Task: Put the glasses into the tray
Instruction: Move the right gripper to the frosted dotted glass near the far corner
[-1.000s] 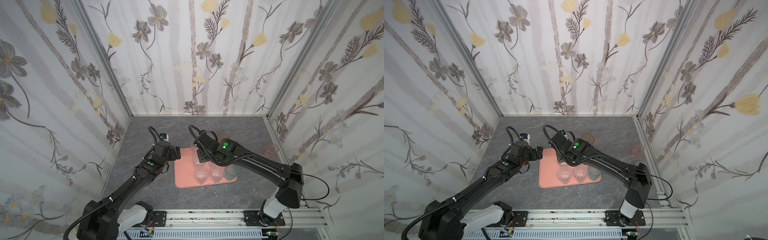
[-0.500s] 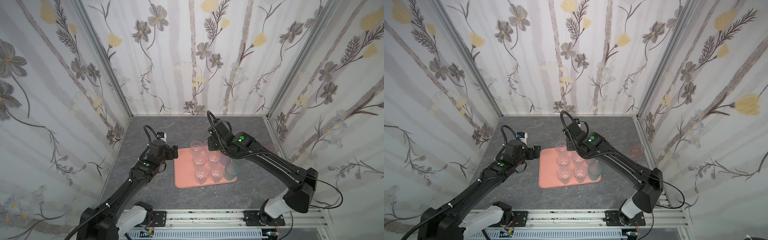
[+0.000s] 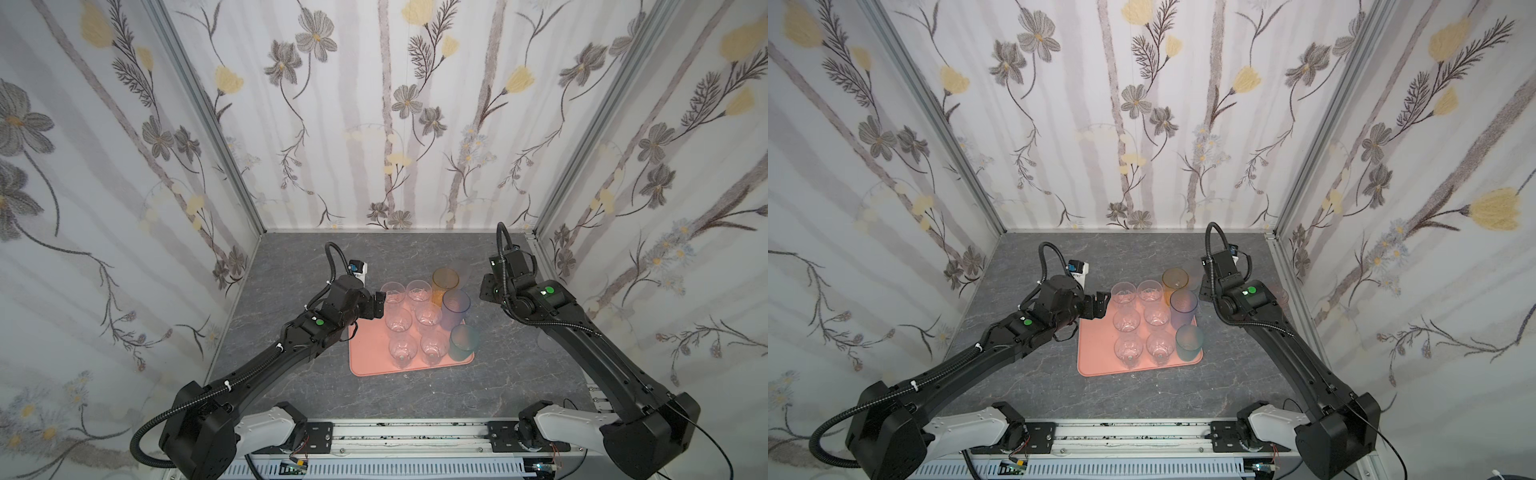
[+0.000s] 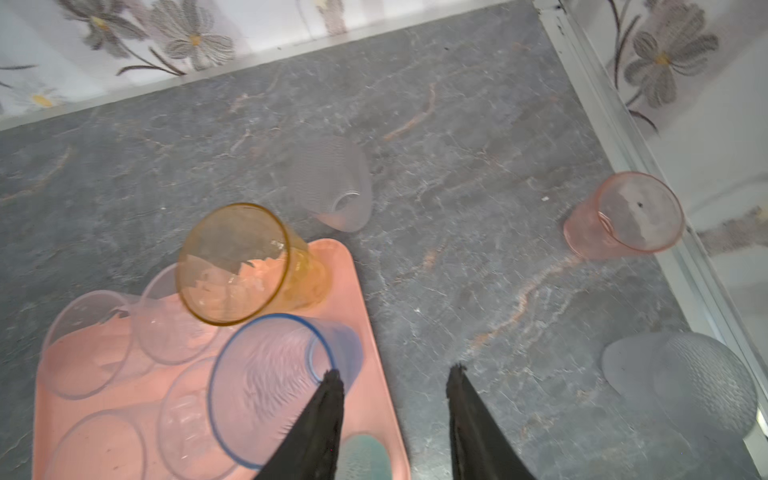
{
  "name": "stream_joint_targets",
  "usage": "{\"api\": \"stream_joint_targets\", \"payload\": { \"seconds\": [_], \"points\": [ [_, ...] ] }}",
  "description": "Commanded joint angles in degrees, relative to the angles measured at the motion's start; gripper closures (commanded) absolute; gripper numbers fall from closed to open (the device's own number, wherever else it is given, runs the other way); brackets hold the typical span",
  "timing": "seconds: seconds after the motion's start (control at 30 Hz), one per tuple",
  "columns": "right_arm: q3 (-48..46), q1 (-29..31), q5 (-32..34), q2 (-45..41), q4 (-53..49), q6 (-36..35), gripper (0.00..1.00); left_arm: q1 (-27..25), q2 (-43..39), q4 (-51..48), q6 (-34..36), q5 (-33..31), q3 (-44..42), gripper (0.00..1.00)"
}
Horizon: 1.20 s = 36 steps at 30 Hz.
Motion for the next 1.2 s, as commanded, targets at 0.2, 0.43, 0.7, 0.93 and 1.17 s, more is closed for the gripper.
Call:
{"api": "stream_joint_targets", "payload": {
  "seconds": [0.2, 0.43, 0.7, 0.93, 1.17],
  "points": [
    [-12.4, -13.1, -5.6, -8.2, 3.9, -0.8, 0.53, -4.1, 3.1, 5.9, 5.4, -5.3, 0.8, 0.05],
    [-18.3, -22.9, -5.9, -10.4, 3.9, -2.5, 0.5, -4.0, 5.0, 7.1, 5.7, -8.7, -1.4, 0.02],
    [-21.2, -32.1, -8.1, -8.4, 6.0, -3.8, 0.49, -2.1, 4.4, 8.3, 6.2, -9.5, -3.8, 0.01],
    [-20.8, -34.9, -8.1, -7.3, 6.1, -4.7, 0.48, -1.3, 3.6, 8.3, 5.7, -10.6, -4.7, 0.0],
    [-21.0, -36.4, -8.8, -6.1, 6.5, -4.9, 0.48, 2.8, 3.5, 7.7, 2.3, -11.6, -5.3, 0.0]
  ]
}}
